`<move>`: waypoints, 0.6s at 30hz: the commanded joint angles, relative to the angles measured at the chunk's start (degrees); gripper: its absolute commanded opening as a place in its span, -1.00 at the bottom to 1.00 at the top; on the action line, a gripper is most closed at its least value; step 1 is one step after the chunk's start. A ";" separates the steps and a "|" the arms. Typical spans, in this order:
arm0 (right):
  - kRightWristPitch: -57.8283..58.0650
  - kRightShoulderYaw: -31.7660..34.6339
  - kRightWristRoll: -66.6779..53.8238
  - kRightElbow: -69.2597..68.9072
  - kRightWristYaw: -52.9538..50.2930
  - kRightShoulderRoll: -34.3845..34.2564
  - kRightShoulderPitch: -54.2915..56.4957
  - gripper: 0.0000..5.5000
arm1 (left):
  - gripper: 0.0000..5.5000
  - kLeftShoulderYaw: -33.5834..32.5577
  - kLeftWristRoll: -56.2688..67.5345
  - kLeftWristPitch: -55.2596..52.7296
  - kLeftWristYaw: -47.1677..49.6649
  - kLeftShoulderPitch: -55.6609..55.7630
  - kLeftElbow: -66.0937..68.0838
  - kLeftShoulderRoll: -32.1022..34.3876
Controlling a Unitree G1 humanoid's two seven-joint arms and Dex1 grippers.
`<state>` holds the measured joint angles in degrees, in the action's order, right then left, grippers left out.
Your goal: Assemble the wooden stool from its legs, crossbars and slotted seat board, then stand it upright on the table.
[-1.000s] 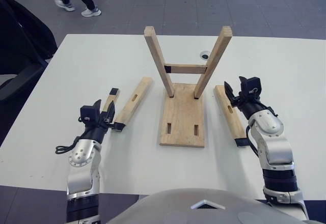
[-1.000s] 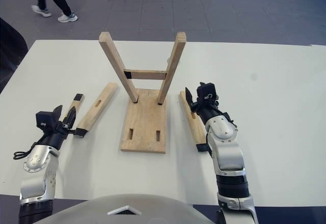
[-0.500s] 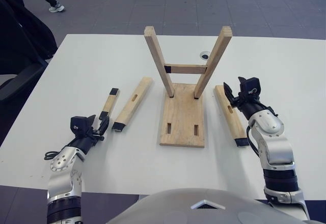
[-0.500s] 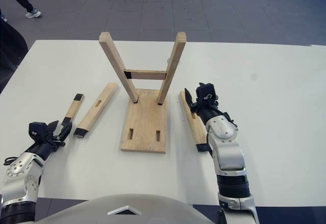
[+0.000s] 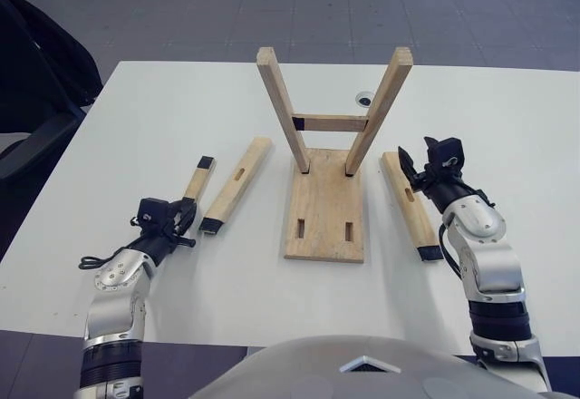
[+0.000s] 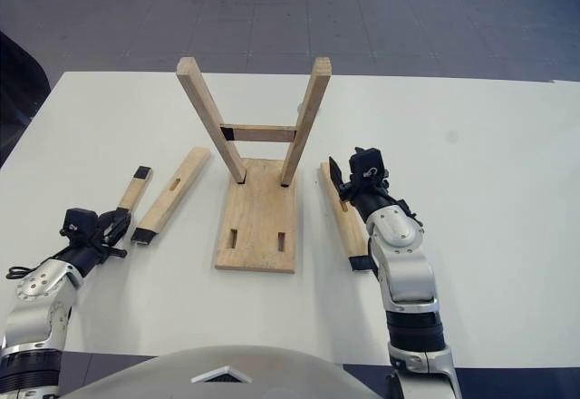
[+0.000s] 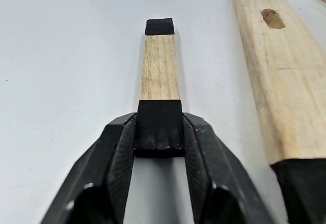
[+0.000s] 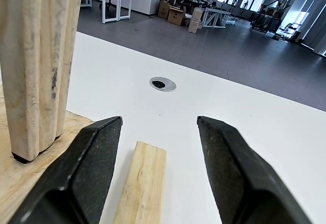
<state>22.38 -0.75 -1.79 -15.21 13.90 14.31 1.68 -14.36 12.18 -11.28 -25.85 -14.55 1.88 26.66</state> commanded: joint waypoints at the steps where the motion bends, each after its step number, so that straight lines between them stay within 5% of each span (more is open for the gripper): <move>1: 4.69 5.65 -6.37 -1.63 -1.04 -2.47 2.54 -0.01 | -0.52 -2.87 0.55 4.15 2.93 1.83 0.38 -1.75; 5: 17.25 11.29 -21.36 -7.77 5.05 -0.88 1.35 -0.01 | -0.52 -6.50 4.49 13.90 2.62 2.62 -7.49 -4.10; 11: 40.82 21.22 -55.85 -18.22 8.06 0.47 -6.29 -0.01 | -0.52 -1.13 0.75 16.39 3.37 -6.18 -27.72 -6.20; 18: 43.45 15.37 -68.00 -15.85 -4.52 -4.89 -1.11 -0.01 | -0.52 8.95 -3.79 16.22 2.75 -7.89 -33.71 -7.29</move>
<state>65.25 16.16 -67.71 -32.41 11.87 10.57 -1.77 -7.05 9.83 4.51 -22.23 -21.72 -30.84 19.19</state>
